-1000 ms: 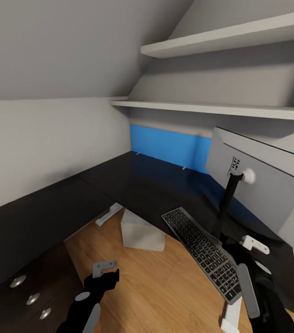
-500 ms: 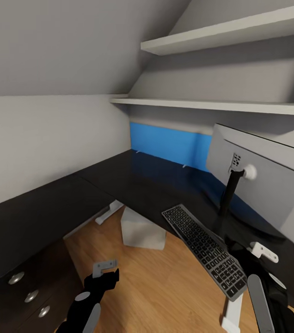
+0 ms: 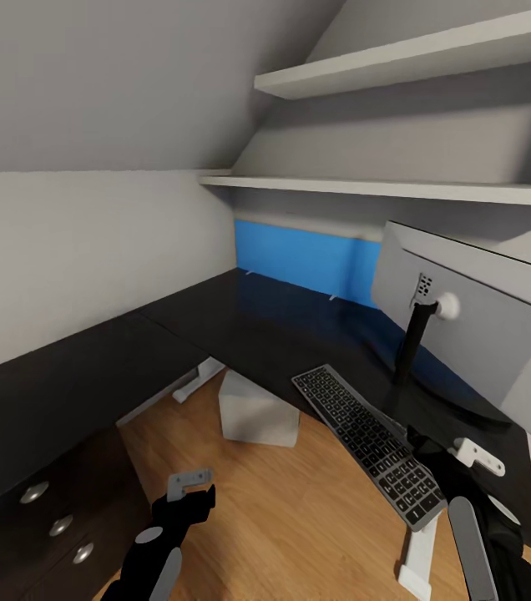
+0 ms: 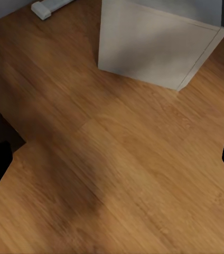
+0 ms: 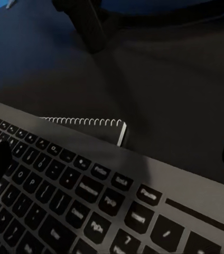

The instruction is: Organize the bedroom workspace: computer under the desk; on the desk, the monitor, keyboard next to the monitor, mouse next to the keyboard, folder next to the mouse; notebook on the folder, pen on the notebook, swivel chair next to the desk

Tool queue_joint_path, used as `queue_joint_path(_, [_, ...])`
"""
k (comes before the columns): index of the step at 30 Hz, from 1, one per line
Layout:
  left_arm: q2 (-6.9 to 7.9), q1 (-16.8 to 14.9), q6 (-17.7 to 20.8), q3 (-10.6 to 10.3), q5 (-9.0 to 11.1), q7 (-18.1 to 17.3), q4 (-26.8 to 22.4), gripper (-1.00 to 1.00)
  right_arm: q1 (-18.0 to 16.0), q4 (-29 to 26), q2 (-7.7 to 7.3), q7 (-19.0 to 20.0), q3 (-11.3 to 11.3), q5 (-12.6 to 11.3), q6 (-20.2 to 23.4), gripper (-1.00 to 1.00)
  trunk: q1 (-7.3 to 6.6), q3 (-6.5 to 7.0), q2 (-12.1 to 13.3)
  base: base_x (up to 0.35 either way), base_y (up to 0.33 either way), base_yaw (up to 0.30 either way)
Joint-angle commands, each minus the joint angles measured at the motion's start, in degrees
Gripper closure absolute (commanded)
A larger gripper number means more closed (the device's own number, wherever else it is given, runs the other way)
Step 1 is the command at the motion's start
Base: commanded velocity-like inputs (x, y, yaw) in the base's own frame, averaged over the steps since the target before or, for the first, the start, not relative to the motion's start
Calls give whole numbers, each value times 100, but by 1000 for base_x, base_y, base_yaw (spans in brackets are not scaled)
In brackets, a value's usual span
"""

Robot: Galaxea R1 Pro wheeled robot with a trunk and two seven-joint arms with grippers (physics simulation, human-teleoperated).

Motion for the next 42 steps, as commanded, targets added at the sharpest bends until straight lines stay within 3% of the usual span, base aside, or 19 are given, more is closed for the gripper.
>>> queue_joint_path(1, [2, -4, 17, -10, 60, 52, -7, -100, -4, -10, 3, -34, -5, -61, 23, -100, 0, -6, -4, -23, 0, 0])
queue_joint_path(19, [2, -3, 3, -3, 60, 51, -11, -100, -3, -9, 4, -29, -9, -65, 19, -100, 0, -6, -4, -245, 0, 0])
queue_joint_path(30, [3, -3, 7, -2, 60, 49, -11, -100, -3, -6, 15, -20, -9, -102, 45, -100, 0, -6, -4, -70, 0, 0])
queue_joint_path(35, [3, -2, 6, -1, 60, 49, -9, -100, 2, 10, 17, 31, -9, -336, 48, -100, 0, -6, -4, -10, 0, 0])
queue_joint_path(42, [2, -4, 8, 3, 60, 51, -5, -100, 103, 22, 3, 79, -33, -966, 50, -100, 0, -6, -4, -3, 0, 0])
